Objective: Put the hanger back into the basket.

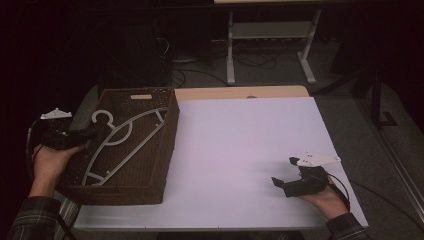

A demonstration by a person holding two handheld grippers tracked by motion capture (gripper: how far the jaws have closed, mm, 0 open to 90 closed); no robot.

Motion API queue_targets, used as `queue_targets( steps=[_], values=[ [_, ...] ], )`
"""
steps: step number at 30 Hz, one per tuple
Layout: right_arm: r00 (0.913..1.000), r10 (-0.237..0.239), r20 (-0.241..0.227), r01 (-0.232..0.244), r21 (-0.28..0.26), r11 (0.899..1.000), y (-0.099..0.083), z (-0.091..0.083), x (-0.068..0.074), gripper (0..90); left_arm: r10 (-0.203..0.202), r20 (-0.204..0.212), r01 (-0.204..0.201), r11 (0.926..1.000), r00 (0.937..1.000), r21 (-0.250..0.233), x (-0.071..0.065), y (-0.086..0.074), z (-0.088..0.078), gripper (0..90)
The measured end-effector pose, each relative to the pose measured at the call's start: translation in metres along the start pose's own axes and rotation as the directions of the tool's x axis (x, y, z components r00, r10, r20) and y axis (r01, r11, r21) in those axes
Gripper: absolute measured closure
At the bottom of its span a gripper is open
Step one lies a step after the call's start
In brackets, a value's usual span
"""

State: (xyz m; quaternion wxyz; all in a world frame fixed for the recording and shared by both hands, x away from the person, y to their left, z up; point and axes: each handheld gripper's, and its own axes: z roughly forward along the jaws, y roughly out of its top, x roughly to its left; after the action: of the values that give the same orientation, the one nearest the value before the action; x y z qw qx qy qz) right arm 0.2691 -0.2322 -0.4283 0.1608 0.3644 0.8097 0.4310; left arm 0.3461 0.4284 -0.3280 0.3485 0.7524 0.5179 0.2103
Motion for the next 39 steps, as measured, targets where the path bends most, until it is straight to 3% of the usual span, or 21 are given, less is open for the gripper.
queue_targets(
  steps=[9, 14, 22, 31, 39],
  values=[
    [1.0000, 0.001, -0.003, -0.001, -0.001, 1.000, 0.001, 0.000, 0.000, 4.9, 0.025, 0.115, -0.018, 0.9979, 0.9930, -0.063, -0.038, 0.017, 0.002, 48.0],
    [1.0000, -0.001, -0.002, 0.001, -0.018, 1.000, 0.003, -0.003, -0.001, 4.9, 0.066, 0.190, -0.049, 0.9947, 0.9795, -0.090, -0.068, 0.029, 0.008, 36.5],
    [1.0000, -0.001, -0.005, 0.001, -0.026, 1.000, 0.005, -0.004, -0.001, 4.9, 0.129, 0.243, -0.100, 0.9866, 0.9615, -0.129, -0.114, 0.040, 0.017, 22.5],
    [0.9999, -0.004, -0.011, 0.004, -0.037, 0.999, 0.007, -0.006, 0.000, 4.9, 0.200, 0.299, -0.162, 0.9759, 0.9332, -0.146, -0.170, 0.046, 0.030, 15.0],
    [0.9998, -0.010, -0.015, 0.009, -0.044, 0.999, 0.009, -0.006, 0.001, 4.9, 0.254, 0.362, -0.214, 0.9655, 0.8970, -0.148, -0.221, 0.045, 0.052, 11.4]
  ],
)
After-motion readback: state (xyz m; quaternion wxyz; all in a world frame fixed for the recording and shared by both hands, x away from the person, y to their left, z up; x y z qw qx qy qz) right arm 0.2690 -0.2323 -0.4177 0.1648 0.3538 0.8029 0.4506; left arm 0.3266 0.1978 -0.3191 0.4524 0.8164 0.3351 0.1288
